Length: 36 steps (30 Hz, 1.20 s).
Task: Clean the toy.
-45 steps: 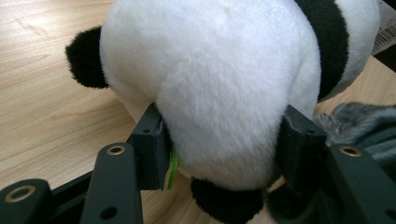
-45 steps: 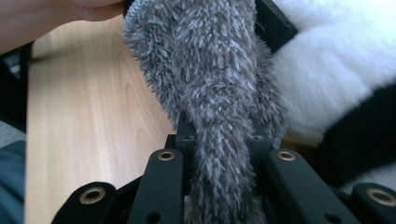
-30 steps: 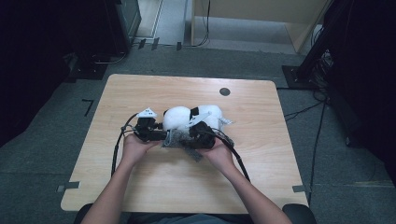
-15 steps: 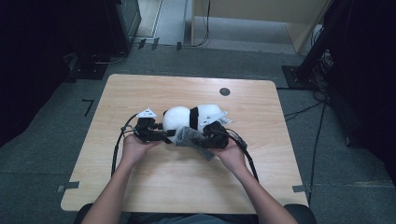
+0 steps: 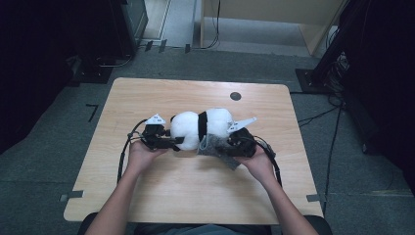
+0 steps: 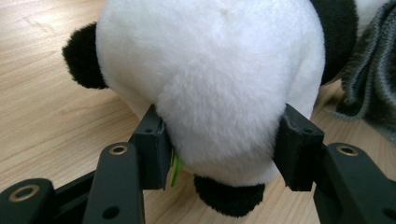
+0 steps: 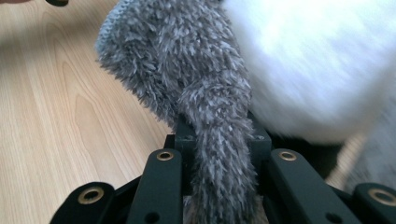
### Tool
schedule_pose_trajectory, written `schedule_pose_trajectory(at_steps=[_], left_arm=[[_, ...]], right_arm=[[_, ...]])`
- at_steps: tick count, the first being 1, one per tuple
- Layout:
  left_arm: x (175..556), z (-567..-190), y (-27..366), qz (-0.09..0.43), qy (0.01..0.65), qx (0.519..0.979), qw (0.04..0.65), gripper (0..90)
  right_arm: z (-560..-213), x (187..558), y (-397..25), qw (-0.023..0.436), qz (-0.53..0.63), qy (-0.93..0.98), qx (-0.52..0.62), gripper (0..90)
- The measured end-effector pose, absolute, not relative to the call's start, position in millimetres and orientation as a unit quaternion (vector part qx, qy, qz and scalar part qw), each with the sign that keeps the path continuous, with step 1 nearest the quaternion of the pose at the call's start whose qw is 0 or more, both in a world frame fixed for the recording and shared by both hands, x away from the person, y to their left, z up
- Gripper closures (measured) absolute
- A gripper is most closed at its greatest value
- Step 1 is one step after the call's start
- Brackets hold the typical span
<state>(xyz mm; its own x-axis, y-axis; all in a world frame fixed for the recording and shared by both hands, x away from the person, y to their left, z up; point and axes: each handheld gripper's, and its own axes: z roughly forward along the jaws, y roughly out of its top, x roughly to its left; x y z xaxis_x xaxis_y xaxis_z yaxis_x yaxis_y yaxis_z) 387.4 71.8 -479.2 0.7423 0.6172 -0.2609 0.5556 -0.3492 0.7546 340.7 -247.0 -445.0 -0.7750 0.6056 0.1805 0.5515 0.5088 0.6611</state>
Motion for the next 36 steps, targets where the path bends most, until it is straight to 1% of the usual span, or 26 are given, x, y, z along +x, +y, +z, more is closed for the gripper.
schedule_pose_trajectory(at_steps=[5, 16, 21, 30, 36], left_arm=[[388, -480, 73, 0.031, 0.356, 0.82, 0.447, 45.3], [389, -480, 73, 0.028, 0.356, 0.818, 0.451, 45.3], [390, -481, 74, 0.022, 0.359, 0.815, 0.455, 44.4], [391, -481, 74, 0.02, 0.36, 0.814, 0.455, 42.3], [391, -480, 74, 0.019, 0.362, 0.813, 0.456, 37.9]], right_arm=[[-446, 341, -264, 0.034, 0.365, 0.867, 0.337, 74.2], [-452, 344, -300, 0.051, 0.345, 0.862, 0.367, 74.1], [-452, 346, -310, 0.047, 0.347, 0.856, 0.379, 74.4], [-440, 338, -297, 0.03, 0.36, 0.87, 0.337, 75.4], [-432, 331, -267, 0.017, 0.376, 0.878, 0.296, 75.4]])
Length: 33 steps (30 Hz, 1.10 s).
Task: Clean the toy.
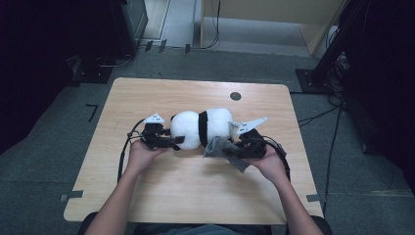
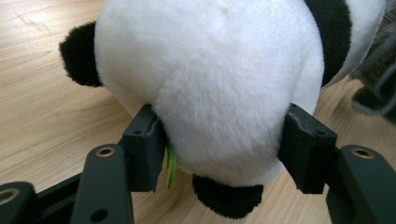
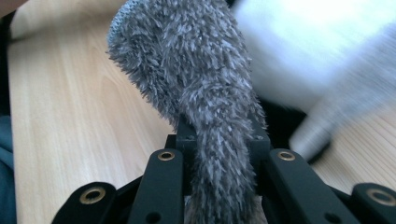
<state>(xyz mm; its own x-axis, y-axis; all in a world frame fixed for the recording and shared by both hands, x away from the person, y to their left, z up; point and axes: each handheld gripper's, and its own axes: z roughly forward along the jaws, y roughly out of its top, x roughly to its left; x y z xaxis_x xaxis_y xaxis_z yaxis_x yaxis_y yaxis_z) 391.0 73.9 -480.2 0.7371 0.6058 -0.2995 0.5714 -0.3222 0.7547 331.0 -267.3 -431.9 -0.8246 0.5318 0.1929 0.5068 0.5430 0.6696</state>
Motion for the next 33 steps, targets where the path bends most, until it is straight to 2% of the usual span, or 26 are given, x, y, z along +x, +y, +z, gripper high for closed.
schedule_pose_trajectory(at_steps=[7, 17, 33], left_arm=[[392, -479, 74, 0.013, 0.368, 0.81, 0.457, 32.9], [392, -478, 73, 0.013, 0.369, 0.81, 0.457, 31.5], [392, -478, 73, 0.017, 0.367, 0.809, 0.459, 29.0]], right_arm=[[-433, 335, -218, 0.0, 0.369, 0.893, 0.258, 75.2], [-447, 350, -158, -0.004, 0.346, 0.906, 0.246, 75.1], [-449, 357, -180, -0.012, 0.349, 0.896, 0.274, 74.8]])
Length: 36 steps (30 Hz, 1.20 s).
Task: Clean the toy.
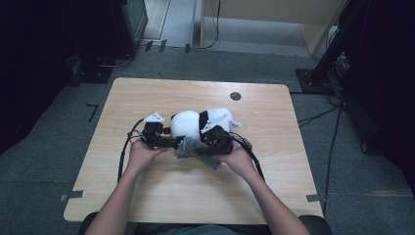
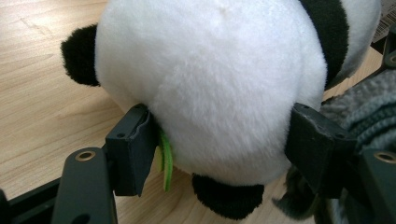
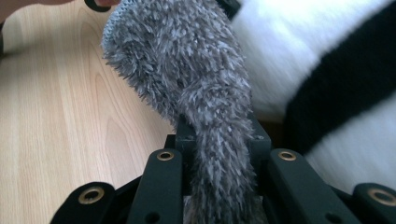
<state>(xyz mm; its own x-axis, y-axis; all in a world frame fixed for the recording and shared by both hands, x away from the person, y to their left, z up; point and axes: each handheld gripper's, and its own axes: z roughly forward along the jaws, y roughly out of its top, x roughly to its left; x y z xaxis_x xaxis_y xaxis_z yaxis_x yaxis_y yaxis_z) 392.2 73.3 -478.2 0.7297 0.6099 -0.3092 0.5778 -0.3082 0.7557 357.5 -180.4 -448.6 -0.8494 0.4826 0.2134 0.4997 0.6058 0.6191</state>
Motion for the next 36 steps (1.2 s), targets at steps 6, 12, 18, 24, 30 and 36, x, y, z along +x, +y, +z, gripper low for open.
schedule_pose_trajectory(at_steps=[6, 12, 18, 24, 30, 36], left_arm=[[392, -478, 73, 0.018, 0.368, 0.808, 0.46, 28.3], [392, -478, 73, 0.018, 0.367, 0.808, 0.46, 27.9], [393, -479, 74, 0.017, 0.367, 0.807, 0.461, 27.7], [393, -478, 74, 0.019, 0.367, 0.808, 0.461, 27.6], [393, -478, 73, 0.02, 0.367, 0.808, 0.461, 27.4], [393, -478, 73, 0.021, 0.367, 0.807, 0.462, 27.4]], right_arm=[[-447, 354, -199, 0.003, -0.347, -0.895, -0.28, 74.6], [-445, 351, -219, -0.002, -0.348, -0.891, -0.291, 74.6], [-442, 349, -242, -0.005, -0.358, -0.884, -0.301, 74.4], [-440, 348, -259, -0.005, -0.363, -0.878, -0.311, 74.3], [-438, 346, -276, -0.011, -0.367, -0.873, -0.32, 74.1], [-437, 347, -297, -0.018, -0.368, -0.865, -0.341, 74.1]])
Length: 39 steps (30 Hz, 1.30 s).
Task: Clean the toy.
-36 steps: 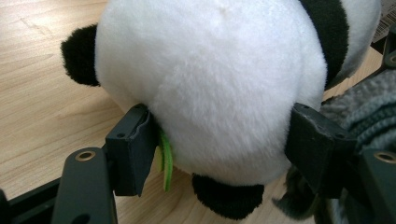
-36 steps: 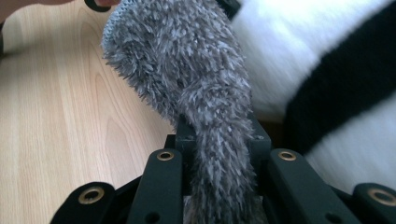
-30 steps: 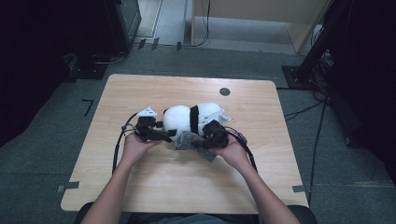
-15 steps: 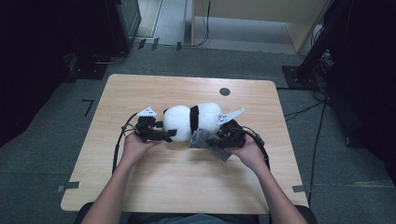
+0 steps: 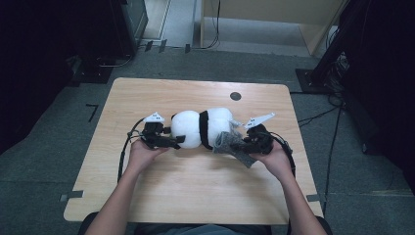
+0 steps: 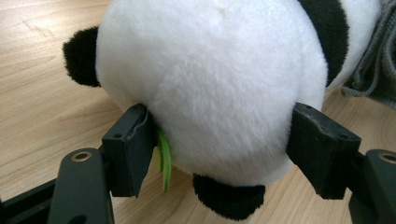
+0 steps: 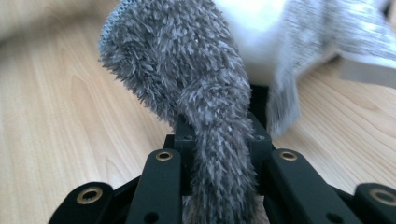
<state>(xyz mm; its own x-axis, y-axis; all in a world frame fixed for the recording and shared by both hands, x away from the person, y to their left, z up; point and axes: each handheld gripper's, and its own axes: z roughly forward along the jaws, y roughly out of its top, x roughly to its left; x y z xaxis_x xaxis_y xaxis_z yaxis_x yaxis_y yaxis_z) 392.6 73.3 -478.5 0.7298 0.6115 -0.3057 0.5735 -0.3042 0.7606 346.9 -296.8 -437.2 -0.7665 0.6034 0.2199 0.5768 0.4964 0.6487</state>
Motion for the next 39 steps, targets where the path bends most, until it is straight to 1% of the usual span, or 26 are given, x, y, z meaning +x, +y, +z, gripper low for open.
schedule_pose_trajectory(at_steps=[8, 15, 19, 24, 27, 36, 39], left_arm=[[393, -479, 74, 0.02, 0.367, 0.807, 0.462, 27.3], [393, -479, 73, 0.021, 0.367, 0.807, 0.463, 27.4], [392, -479, 73, 0.018, 0.368, 0.806, 0.463, 29.7], [392, -478, 73, 0.017, 0.368, 0.807, 0.46, 31.9], [392, -478, 73, 0.017, 0.37, 0.806, 0.461, 32.8], [389, -474, 71, 0.012, 0.38, 0.802, 0.461, 35.2], [388, -472, 70, 0.007, 0.384, 0.801, 0.46, 35.6]], right_arm=[[-439, 353, -314, 0.025, 0.37, 0.855, 0.363, 74.0], [-440, 357, -328, 0.043, 0.371, 0.843, 0.387, 74.2], [-441, 361, -329, 0.048, 0.372, 0.842, 0.388, 74.3], [-437, 369, -331, 0.076, 0.377, 0.825, 0.415, 74.6], [-435, 372, -334, 0.079, 0.387, 0.816, 0.421, 74.6], [-433, 377, -316, 0.114, 0.382, 0.804, 0.441, 75.4], [-432, 379, -310, 0.117, 0.384, 0.801, 0.444, 75.8]])
